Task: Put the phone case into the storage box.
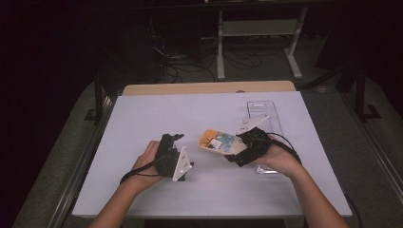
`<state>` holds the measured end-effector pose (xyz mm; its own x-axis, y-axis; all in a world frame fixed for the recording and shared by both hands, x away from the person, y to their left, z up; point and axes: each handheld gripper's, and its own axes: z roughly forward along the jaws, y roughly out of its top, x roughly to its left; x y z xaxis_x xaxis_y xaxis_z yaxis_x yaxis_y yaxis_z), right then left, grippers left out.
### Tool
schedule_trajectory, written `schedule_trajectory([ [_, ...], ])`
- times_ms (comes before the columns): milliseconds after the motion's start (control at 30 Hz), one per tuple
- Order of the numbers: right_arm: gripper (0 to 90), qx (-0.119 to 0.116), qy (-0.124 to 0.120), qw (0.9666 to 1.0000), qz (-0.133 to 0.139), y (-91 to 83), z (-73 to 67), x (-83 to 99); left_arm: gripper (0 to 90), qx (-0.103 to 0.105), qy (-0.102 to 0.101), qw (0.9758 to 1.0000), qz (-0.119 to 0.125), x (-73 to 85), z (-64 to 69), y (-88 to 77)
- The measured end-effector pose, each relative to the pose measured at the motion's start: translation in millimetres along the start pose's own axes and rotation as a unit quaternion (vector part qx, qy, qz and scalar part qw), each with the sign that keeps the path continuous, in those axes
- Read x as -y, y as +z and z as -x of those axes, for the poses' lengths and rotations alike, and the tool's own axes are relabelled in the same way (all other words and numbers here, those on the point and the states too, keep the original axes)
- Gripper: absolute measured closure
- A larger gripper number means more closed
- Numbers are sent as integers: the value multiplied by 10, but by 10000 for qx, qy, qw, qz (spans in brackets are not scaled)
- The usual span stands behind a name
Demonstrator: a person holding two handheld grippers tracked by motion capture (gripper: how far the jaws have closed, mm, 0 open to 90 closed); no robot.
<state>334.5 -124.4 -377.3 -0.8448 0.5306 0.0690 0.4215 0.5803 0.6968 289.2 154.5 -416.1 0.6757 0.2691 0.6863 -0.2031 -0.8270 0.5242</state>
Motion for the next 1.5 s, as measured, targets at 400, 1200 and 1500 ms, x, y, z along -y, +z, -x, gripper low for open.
schedule_trajectory([
  [400, 105, 35, -19, 10000, 7, 3, 3, 0, 0, -493, 659, 9966, -53, -15, 102, 30],
  [1200, 106, -105, 4, 9999, 128, 84, -55, -27, 0, -1289, 1411, 9816, 20, -93, 257, 76],
  [1500, 106, -159, -28, 9997, 179, 134, -97, -50, 0, -1418, 1467, 9789, 127, -139, 286, 58],
])
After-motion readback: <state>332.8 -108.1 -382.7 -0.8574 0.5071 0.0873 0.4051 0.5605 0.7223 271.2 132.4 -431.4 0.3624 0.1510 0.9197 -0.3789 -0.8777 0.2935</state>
